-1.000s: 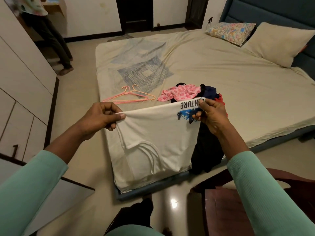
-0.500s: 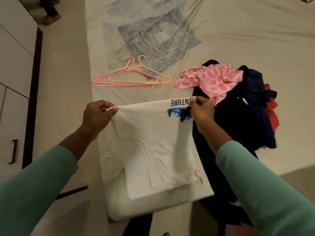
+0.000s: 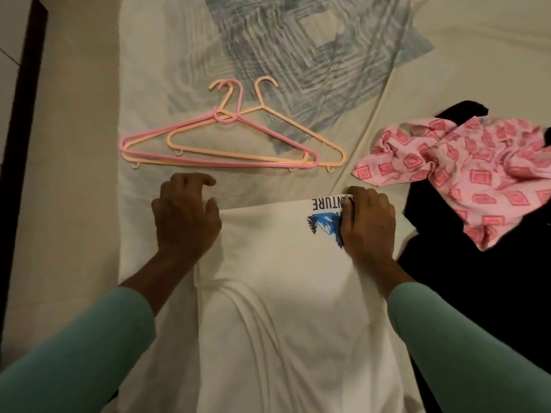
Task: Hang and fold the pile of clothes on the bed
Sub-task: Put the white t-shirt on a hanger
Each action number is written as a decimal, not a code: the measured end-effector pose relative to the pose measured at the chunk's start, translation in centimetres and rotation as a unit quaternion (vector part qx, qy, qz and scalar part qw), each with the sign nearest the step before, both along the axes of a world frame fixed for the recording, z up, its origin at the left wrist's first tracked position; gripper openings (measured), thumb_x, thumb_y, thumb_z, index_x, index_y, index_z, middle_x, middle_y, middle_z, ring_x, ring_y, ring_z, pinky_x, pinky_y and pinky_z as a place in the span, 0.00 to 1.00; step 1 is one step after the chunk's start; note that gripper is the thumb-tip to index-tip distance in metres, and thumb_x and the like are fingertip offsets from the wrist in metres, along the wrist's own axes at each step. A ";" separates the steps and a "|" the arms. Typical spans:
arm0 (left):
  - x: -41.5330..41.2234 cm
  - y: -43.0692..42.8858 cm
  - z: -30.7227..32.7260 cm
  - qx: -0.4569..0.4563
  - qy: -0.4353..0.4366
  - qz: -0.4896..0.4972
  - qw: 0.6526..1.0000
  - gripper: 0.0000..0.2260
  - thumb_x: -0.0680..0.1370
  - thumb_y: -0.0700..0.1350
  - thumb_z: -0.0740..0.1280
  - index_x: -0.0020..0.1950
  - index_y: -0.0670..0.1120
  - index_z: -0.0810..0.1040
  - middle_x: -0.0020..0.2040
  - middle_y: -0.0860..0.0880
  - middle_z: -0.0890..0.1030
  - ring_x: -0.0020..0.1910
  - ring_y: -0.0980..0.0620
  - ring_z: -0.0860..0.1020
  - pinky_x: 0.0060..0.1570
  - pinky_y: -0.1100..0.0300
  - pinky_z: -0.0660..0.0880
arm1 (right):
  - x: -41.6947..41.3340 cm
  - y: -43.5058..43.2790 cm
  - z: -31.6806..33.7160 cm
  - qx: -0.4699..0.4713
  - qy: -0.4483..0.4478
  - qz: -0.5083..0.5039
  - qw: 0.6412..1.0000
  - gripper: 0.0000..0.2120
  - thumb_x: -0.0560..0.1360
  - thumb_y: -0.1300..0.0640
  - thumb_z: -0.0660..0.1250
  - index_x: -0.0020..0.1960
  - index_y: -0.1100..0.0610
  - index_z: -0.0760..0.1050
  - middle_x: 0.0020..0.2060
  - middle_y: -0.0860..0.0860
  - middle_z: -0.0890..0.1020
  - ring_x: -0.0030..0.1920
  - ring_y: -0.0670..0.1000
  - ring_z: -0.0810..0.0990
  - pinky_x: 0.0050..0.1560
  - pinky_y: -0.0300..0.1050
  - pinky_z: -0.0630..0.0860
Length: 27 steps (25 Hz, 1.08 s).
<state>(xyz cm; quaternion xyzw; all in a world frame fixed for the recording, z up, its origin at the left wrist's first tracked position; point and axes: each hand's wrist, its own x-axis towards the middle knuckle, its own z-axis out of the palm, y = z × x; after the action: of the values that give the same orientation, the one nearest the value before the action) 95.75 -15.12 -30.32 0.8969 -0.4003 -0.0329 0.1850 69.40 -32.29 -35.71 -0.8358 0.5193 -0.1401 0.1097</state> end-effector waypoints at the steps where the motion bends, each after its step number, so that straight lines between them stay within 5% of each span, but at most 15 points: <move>1: 0.2 -1.2 -0.2 -0.020 -0.027 -0.044 0.998 0.16 0.76 0.42 0.72 0.64 0.47 0.78 0.59 0.42 0.78 0.59 0.39 0.75 0.56 0.41 0.72 | 0.0 0.1 -0.6 -0.019 0.003 -0.009 1.000 0.13 0.84 0.51 0.55 0.60 0.54 0.76 0.48 0.55 0.79 0.48 0.59 0.73 0.50 0.56 0.69; 7: 3.2 -7.1 -2.1 -0.008 -0.127 -0.191 0.973 0.10 0.78 0.43 0.68 0.58 0.47 0.82 0.50 0.45 0.80 0.51 0.41 0.77 0.55 0.45 0.66 | 0.0 -0.2 -1.6 -0.032 -0.015 -0.012 0.999 0.13 0.83 0.51 0.55 0.59 0.54 0.75 0.46 0.54 0.77 0.46 0.57 0.72 0.49 0.55 0.68; 20: -0.1 -6.6 2.3 -0.114 -0.098 -0.297 0.943 0.06 0.84 0.38 0.63 0.56 0.41 0.80 0.49 0.42 0.77 0.48 0.41 0.75 0.44 0.44 0.72 | -0.3 -0.2 -2.3 -0.034 -0.049 -0.001 0.998 0.10 0.82 0.52 0.58 0.57 0.55 0.75 0.46 0.54 0.77 0.46 0.57 0.71 0.49 0.55 0.66; 24: -7.9 -4.4 1.5 -0.143 -0.036 -0.291 0.945 0.06 0.83 0.38 0.65 0.56 0.41 0.81 0.50 0.42 0.78 0.48 0.41 0.77 0.44 0.44 0.74 | -0.6 -0.3 -1.9 0.016 -0.209 -0.046 0.977 0.08 0.81 0.56 0.62 0.55 0.57 0.77 0.46 0.54 0.81 0.48 0.59 0.77 0.50 0.52 0.72; 27: -11.4 -4.3 -0.5 -0.131 0.028 -0.275 0.952 0.07 0.83 0.40 0.63 0.55 0.41 0.80 0.50 0.44 0.77 0.47 0.43 0.76 0.44 0.44 0.75 | -1.8 -0.8 -0.8 0.119 -0.418 -0.130 0.891 0.08 0.81 0.57 0.60 0.55 0.53 0.77 0.41 0.50 0.84 0.43 0.53 0.82 0.47 0.47 0.76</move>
<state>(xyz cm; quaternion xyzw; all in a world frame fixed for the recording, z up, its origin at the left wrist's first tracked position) 84.36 -19.44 -30.82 0.7188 -0.6268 -0.0543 0.2959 67.64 -33.06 -36.47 -0.6055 0.5422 -0.4270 0.3964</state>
